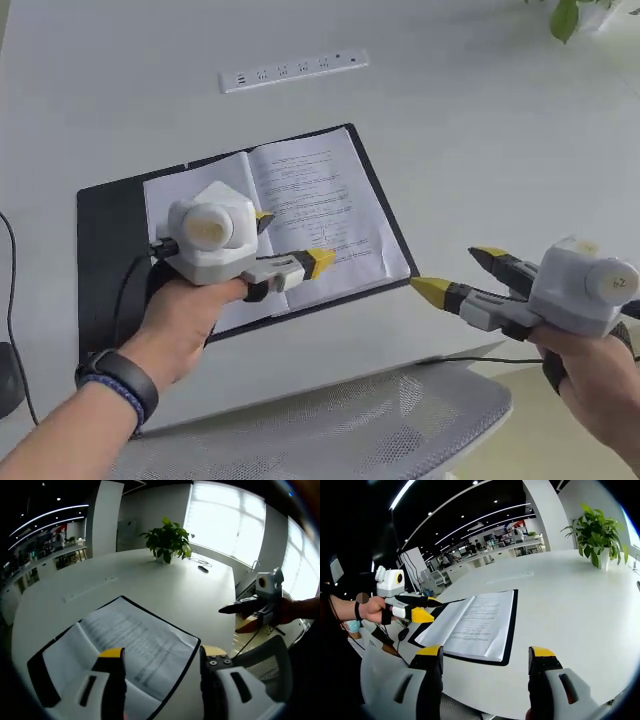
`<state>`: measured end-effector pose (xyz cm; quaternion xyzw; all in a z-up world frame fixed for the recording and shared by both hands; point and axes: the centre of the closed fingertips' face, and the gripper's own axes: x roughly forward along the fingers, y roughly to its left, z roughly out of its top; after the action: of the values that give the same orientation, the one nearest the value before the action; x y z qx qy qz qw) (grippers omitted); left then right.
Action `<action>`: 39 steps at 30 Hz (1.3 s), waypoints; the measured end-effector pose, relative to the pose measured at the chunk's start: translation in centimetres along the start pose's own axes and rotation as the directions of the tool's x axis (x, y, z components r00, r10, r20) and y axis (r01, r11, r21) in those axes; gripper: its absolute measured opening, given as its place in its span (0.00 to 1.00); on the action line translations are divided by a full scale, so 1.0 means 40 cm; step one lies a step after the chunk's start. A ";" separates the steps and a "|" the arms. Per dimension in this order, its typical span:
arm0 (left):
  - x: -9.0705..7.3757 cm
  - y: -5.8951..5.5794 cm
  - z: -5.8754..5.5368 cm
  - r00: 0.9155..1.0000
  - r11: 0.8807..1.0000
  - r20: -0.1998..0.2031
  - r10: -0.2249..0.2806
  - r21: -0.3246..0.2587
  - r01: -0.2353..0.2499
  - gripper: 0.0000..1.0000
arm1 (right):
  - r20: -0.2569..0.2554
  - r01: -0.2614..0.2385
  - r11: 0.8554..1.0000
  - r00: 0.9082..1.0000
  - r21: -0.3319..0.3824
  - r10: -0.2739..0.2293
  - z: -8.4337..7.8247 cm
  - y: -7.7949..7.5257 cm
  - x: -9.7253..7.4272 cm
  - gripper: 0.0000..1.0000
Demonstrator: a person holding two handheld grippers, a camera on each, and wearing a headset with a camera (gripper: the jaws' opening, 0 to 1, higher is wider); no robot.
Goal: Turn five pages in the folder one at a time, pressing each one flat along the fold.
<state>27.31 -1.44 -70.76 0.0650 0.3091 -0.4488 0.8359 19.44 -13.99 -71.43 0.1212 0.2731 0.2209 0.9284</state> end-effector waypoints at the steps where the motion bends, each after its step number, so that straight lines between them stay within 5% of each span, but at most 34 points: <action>1: 0.016 -0.011 0.003 1.000 1.000 -0.007 -0.003 0.001 0.003 0.58 | -0.002 -0.002 1.000 1.000 0.000 0.002 -0.003 -0.001 0.000 0.68; 7: 0.092 -0.050 -0.004 0.999 1.000 -0.038 -0.017 -0.025 0.016 0.54 | -0.003 -0.006 1.000 1.000 0.008 0.006 -0.011 -0.013 -0.002 0.68; 15: 0.185 -0.103 -0.061 0.992 0.999 -0.119 -0.036 -0.017 0.034 0.51 | 0.001 -0.013 0.999 1.000 0.030 0.013 -0.011 -0.025 0.001 0.66; 21: 0.231 -0.132 -0.078 0.988 0.999 -0.149 -0.047 -0.011 0.046 0.48 | 0.003 -0.021 0.999 1.000 0.043 0.021 -0.010 -0.027 0.001 0.65; 30: 0.269 -0.116 -0.085 0.985 1.000 -0.170 -0.015 -0.013 0.013 0.43 | -0.003 -0.023 0.998 1.000 0.064 0.023 -0.023 -0.039 -0.002 0.64; 34: 0.280 -0.112 -0.110 0.979 1.000 -0.205 0.006 -0.004 -0.007 0.39 | -0.005 -0.021 0.997 1.000 0.073 0.022 -0.026 -0.040 -0.003 0.63; 39: 0.275 -0.104 -0.124 0.970 0.995 -0.226 0.087 0.076 -0.072 0.32 | -0.005 -0.022 0.996 1.000 0.083 0.022 -0.028 -0.041 -0.003 0.62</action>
<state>26.22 -9.79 -80.35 0.1569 0.3854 -0.4146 0.8093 19.26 -15.36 -72.87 0.1621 0.2837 0.2198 0.9192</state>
